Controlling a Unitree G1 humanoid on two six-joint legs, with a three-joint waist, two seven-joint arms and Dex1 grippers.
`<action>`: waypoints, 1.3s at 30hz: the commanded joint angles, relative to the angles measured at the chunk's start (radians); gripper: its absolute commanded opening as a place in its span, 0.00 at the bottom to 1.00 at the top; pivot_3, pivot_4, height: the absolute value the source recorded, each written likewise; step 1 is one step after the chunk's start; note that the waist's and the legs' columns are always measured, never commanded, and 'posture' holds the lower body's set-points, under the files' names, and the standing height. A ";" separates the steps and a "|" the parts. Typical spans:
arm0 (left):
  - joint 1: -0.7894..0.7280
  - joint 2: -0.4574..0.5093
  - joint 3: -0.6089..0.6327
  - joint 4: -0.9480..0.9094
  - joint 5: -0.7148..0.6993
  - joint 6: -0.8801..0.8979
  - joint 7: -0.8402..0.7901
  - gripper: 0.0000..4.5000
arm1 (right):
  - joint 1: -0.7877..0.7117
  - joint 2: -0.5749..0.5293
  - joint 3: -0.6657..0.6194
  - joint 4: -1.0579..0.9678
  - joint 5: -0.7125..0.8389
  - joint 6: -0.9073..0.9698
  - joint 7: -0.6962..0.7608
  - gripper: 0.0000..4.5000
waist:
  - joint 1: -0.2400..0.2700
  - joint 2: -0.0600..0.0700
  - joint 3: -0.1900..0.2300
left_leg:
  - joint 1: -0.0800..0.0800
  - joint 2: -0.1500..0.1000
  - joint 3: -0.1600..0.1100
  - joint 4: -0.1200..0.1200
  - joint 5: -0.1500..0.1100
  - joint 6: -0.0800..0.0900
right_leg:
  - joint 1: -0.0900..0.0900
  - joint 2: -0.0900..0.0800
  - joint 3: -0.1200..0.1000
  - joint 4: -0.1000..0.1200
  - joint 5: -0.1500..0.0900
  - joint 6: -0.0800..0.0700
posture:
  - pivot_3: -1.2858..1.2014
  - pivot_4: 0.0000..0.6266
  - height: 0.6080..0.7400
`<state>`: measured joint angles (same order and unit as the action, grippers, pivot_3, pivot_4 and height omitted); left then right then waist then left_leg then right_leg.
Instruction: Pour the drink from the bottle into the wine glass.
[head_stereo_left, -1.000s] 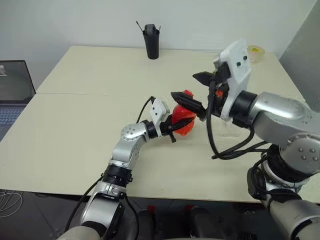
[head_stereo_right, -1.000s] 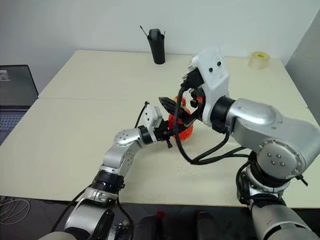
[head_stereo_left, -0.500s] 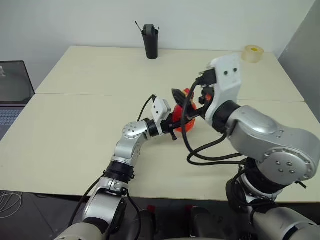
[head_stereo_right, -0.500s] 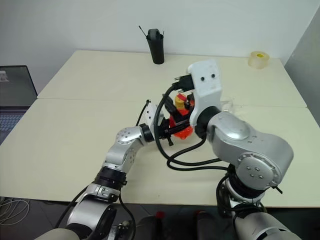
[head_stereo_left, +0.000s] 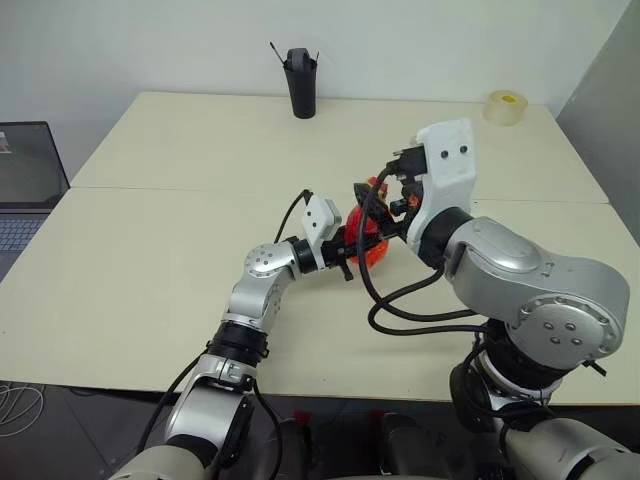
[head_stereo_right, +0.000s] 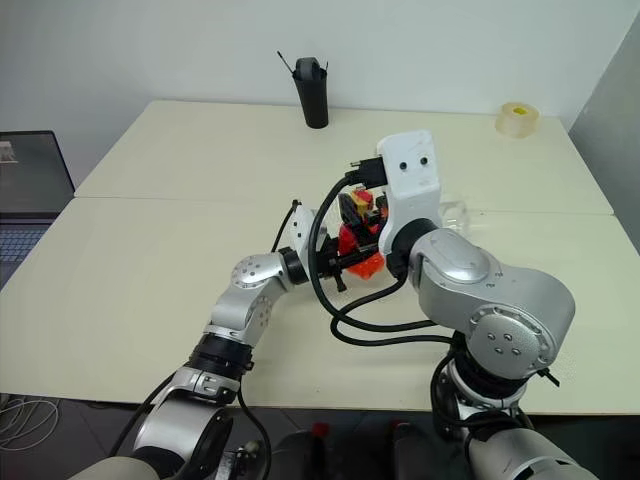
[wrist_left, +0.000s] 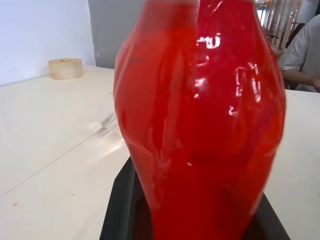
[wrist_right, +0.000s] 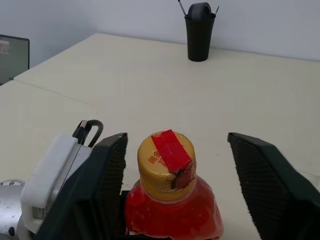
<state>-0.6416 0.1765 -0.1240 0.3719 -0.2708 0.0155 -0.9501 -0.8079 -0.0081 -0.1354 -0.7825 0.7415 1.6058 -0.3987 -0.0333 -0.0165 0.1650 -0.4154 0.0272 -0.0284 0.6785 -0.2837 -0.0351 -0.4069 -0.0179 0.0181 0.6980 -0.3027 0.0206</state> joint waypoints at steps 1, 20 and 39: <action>-0.011 0.001 0.013 -0.049 -0.011 -0.017 0.000 0.17 | -0.008 0.004 -0.008 -0.020 0.029 0.009 -0.017 0.48 | 0.000 0.000 0.000 | 0.000 0.000 0.000 0.000 0.000 0.000 | 0.000 0.000 0.000 0.000 0.000 0.000 | 0.52 0.24 1.00; -0.022 -0.001 -0.018 -0.055 -0.009 -0.005 -0.027 0.17 | -0.049 -0.676 0.145 0.283 -0.004 -0.448 0.766 0.26 | 0.001 0.000 0.000 | 0.000 -0.003 0.001 -0.001 0.000 0.001 | 0.001 0.001 -0.001 -0.003 0.000 0.000 | 0.52 0.24 1.00; 0.043 0.025 -0.021 -0.157 -0.002 0.027 0.001 0.16 | -0.142 -0.805 0.094 0.675 -0.082 -0.747 1.274 0.26 | 0.008 0.000 0.001 | 0.000 0.000 0.000 0.000 0.000 0.000 | 0.000 0.000 0.000 -0.002 0.000 0.000 | 0.52 0.24 1.00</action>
<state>-0.5935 0.2007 -0.1592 0.2764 -0.2617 0.0562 -0.9563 -0.9574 -0.7767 0.0367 -0.0689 0.6702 0.8537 0.9042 -0.0254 -0.0165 0.1656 -0.4156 0.0276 -0.0278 0.6785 -0.2838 -0.0346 -0.4065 -0.0183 0.0180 0.6965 -0.3027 0.0206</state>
